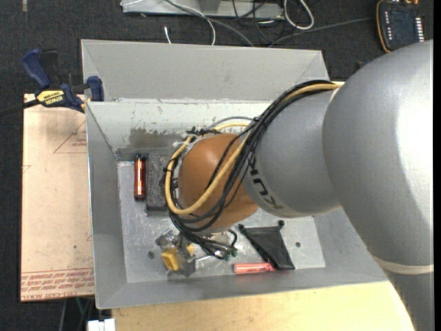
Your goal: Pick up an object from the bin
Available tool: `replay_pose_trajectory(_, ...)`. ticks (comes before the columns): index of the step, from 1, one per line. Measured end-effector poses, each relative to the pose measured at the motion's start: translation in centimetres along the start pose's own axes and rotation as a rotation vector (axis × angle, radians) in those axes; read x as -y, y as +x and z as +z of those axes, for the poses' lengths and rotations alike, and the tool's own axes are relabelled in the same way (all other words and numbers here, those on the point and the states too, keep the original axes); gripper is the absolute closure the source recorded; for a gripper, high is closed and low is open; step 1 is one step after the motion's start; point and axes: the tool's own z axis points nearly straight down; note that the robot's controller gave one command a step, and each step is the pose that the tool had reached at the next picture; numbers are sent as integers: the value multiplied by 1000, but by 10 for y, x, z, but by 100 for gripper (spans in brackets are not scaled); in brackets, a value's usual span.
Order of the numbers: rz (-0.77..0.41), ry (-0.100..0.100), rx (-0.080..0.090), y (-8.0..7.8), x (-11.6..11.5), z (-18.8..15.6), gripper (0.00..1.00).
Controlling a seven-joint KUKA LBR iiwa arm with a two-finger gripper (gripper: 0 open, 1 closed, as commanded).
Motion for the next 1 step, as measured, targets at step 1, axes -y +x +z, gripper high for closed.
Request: replay_pose_trajectory(1,0,-1,-1,0,-1,-52,100)
